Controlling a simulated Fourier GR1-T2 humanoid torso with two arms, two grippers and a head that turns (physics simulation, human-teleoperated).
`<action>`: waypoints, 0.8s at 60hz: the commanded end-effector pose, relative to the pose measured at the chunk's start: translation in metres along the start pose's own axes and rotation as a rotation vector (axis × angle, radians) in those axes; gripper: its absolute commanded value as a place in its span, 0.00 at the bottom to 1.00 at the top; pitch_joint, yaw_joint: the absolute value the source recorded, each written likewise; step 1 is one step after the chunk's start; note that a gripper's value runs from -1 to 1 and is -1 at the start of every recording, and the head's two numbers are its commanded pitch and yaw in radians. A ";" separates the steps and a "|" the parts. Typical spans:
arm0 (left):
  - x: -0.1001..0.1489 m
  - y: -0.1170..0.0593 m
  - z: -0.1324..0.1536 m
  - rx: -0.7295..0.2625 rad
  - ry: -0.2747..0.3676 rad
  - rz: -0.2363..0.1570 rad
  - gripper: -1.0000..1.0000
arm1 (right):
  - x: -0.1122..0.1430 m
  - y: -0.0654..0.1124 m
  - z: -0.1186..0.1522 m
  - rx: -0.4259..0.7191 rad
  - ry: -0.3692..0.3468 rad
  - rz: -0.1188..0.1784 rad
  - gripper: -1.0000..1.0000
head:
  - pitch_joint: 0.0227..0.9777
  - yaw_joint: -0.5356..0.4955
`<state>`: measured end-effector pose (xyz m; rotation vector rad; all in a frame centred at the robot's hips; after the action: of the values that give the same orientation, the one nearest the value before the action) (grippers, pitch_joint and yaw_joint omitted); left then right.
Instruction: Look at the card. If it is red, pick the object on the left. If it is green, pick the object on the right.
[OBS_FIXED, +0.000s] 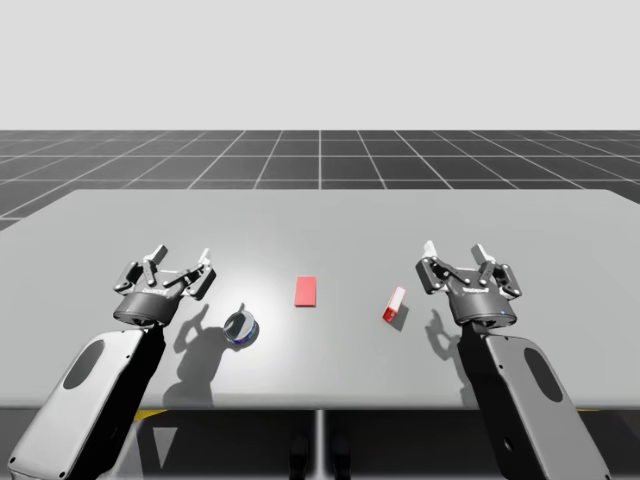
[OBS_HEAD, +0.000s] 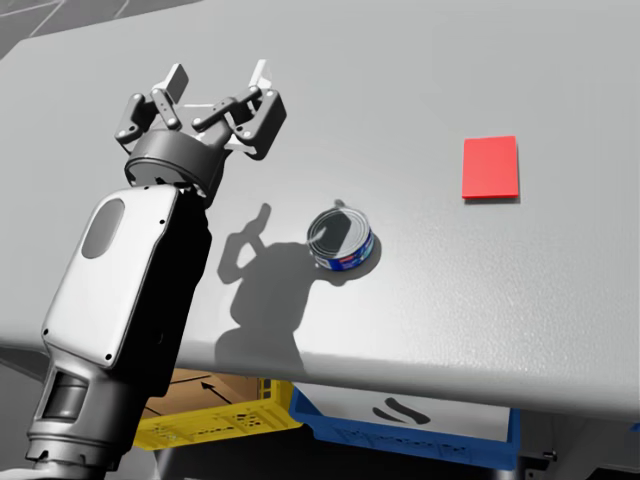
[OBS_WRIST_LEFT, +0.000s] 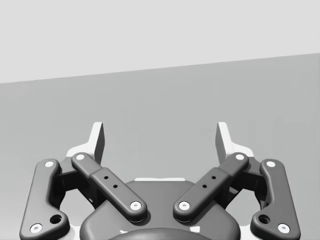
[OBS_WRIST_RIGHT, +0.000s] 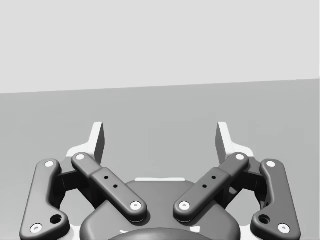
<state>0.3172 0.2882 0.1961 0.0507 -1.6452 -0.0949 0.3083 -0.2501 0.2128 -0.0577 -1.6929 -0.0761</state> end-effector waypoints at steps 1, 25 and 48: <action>0.002 -0.003 0.001 -0.009 0.000 0.024 0.00 | 0.000 0.000 0.000 -0.001 0.000 0.000 0.00 | 0.97 0.87; 0.034 -0.027 0.049 -0.192 0.054 0.085 0.00 | -0.001 0.002 0.000 0.005 0.003 0.004 0.00 | 0.95 0.87; 0.030 -0.016 0.112 -0.389 0.111 0.036 0.00 | -0.001 0.002 0.001 -0.001 -0.003 0.010 0.00 | 0.95 0.86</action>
<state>0.2252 0.2718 0.2242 -0.2413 -1.5280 -0.3114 0.3083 -0.2478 0.2115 -0.0647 -1.6943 -0.0685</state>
